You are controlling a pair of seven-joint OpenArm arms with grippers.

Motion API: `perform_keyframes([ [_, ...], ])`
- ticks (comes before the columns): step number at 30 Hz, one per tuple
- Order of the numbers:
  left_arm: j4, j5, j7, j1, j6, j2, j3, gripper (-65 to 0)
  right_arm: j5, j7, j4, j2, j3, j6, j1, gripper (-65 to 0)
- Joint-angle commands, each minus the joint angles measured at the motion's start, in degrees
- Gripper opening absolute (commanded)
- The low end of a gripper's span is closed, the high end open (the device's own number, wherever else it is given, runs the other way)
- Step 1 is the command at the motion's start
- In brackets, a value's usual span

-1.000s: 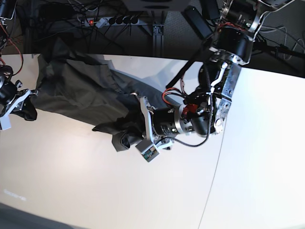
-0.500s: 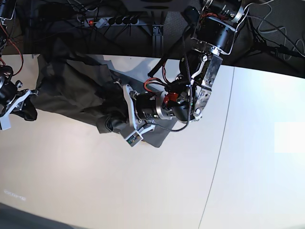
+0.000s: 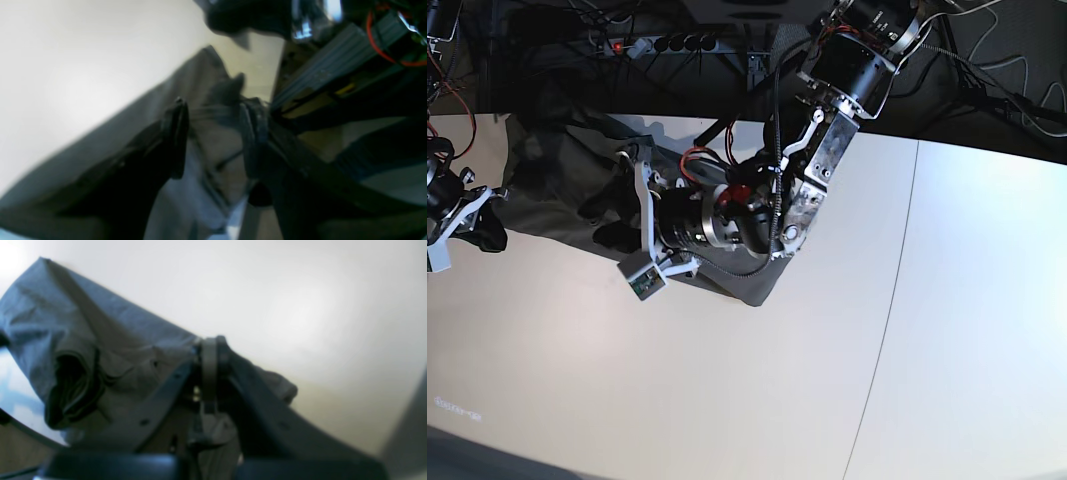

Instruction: Fold the T-shirt properly

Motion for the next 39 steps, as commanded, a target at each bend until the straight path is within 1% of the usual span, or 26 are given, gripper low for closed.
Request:
perform_keyframes([
  [1,1.0,-0.7,0.4,-1.2,0.2,0.6,-1.0,-36.4,1.1,1.1,0.7,1.3,1.8,3.6,0.0,-64.2],
  [4,1.0,-0.3,3.4,-1.4,0.2,0.1,-5.3,-36.4,1.6,0.9,0.7,1.3,6.1,3.6,-2.2,-54.2],
  [6,1.0,-0.7,4.3,-1.4,0.2,-0.9,-8.6,-36.4,2.4,0.3,0.7,1.3,9.7,3.6,-4.4,-44.1],
  [9,1.0,-3.4,4.4,-1.2,0.2,-3.7,-12.0,-36.4,5.0,0.3,0.7,1.5,13.9,3.6,-10.0,-26.6],
  [10,1.0,-4.2,4.4,-1.0,0.2,-4.6,-12.8,-36.4,6.0,0.3,0.7,1.5,14.3,3.6,-12.3,-22.9],
  [11,1.0,-4.7,4.4,-1.0,0.2,-5.4,-13.4,-36.4,6.8,0.3,0.7,1.4,14.4,3.6,-14.5,-20.8],
  [14,1.0,-5.1,4.3,-1.1,0.2,-7.1,-13.9,-36.4,9.0,0.3,0.7,1.0,14.3,3.6,-19.3,-20.9],
  [18,1.0,-5.1,4.3,-0.9,0.2,-8.6,-13.9,-36.4,10.4,0.3,0.7,0.0,14.3,3.6,-21.9,-20.9],
  [23,1.0,-5.1,4.4,-0.9,0.2,-10.0,-13.9,-36.4,10.3,0.3,0.3,-2.4,13.5,3.7,-21.8,-20.9],
  [28,1.0,-5.0,4.3,-0.9,0.2,-10.0,-13.9,-36.4,9.9,1.0,-4.8,-3.2,9.2,3.7,-20.3,-20.9],
  [32,1.0,-5.0,5.0,-0.9,0.2,-10.3,-13.9,-36.4,9.9,1.0,-9.2,-4.5,8.5,3.6,-17.2,-20.9],
  [35,1.0,-5.1,5.0,-0.9,0.2,-11.2,-13.9,-36.4,10.0,1.0,-10.1,-4.8,7.5,3.7,-16.4,-20.9],
  [39,1.0,-5.1,4.7,-0.9,0.2,-11.4,-13.9,-36.4,9.9,1.0,-10.1,-4.8,5.5,3.7,-16.4,-20.9],
])
